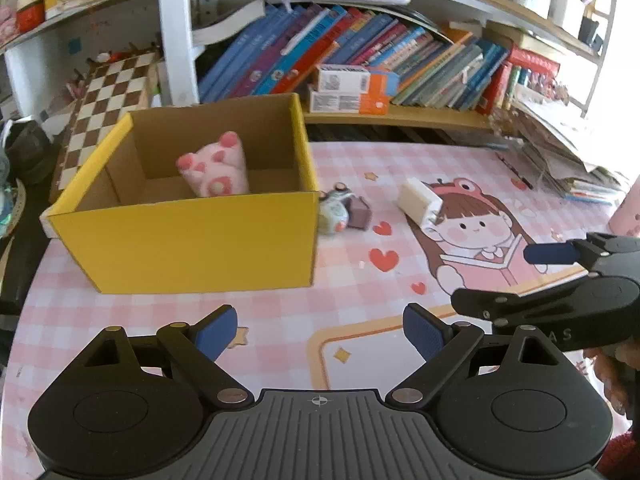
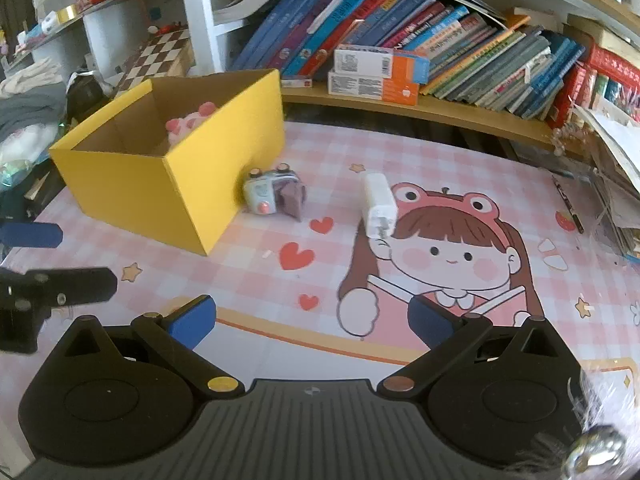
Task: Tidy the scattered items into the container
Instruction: 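Withdraw both tools from the box toward the white charger and toy car, then close the left tool on the grey toy car while the right tool grasps the white charger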
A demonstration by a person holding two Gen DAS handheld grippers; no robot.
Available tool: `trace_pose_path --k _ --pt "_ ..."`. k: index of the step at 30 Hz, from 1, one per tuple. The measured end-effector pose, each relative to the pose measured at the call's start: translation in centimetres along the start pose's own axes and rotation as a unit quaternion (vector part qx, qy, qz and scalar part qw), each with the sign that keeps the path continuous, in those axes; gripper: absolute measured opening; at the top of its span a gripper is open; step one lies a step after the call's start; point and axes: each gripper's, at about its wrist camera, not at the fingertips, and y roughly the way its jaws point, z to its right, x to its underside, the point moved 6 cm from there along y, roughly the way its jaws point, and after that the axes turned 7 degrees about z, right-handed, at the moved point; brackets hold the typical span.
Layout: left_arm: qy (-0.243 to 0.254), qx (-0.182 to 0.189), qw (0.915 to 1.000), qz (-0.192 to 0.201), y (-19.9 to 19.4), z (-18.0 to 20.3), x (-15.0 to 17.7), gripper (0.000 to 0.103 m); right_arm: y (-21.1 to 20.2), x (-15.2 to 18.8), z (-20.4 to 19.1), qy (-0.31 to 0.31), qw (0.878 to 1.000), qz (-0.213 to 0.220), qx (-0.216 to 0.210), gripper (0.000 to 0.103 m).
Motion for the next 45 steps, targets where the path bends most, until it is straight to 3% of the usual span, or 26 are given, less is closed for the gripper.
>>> trace_pose_path --k 9,24,30,45 --pt "0.024 -0.001 0.9997 -0.004 1.3 3.0 -0.9 0.092 0.4 0.3 3.0 0.012 1.000 -0.004 0.003 0.103" --pt "0.099 -0.004 0.9936 0.054 3.9 7.4 -5.6 0.092 2.7 -1.1 6.5 0.000 0.999 0.029 0.020 0.100" --pt "0.133 -0.016 0.9896 0.052 6.2 8.5 -6.7 0.090 4.0 -1.5 6.8 -0.011 0.999 0.035 0.014 0.096" --pt "0.136 -0.061 0.9884 0.031 12.4 8.9 -7.7 0.049 8.3 -2.5 7.2 -0.007 0.998 0.051 -0.026 0.077"
